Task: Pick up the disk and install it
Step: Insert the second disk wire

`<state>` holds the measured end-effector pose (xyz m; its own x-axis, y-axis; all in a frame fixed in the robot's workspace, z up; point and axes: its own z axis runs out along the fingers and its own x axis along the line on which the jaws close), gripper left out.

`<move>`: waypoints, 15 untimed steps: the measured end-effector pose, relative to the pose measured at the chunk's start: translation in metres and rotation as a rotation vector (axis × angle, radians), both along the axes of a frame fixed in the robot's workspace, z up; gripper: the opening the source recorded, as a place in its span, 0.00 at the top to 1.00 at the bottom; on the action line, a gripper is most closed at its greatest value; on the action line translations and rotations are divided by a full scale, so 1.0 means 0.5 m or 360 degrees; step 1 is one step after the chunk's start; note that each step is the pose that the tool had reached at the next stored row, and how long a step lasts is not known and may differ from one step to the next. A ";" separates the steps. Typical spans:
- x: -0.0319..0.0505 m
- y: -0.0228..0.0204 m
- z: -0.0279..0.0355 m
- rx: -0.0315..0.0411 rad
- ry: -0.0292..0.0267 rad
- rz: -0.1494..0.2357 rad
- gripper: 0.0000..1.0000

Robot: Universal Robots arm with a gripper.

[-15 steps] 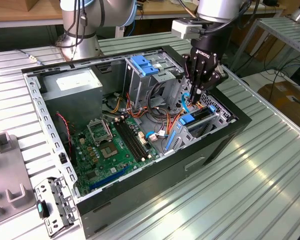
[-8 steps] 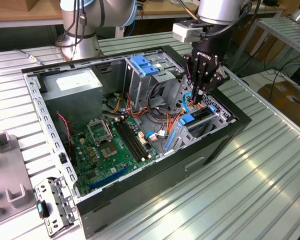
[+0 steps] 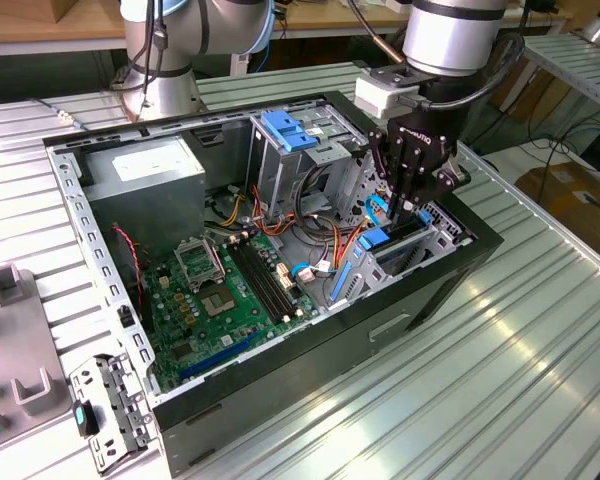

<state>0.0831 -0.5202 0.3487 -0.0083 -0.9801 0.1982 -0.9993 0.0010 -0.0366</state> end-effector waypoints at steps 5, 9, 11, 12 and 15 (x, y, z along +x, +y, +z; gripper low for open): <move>-0.001 -0.0200 -0.001 0.0088 -0.00369 0.0002 0.84; -0.002 -0.0201 -0.001 0.0089 -0.00430 0.0003 0.84; -0.003 -0.0200 -0.001 0.0089 -0.00432 0.0003 0.84; -0.003 -0.0200 -0.001 0.0089 -0.00432 0.0003 0.84; -0.003 -0.0200 -0.001 0.0090 -0.00432 0.0002 0.84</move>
<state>0.0818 -0.5302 0.3484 -0.0114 -0.9898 0.1421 -0.9980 0.0023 -0.0636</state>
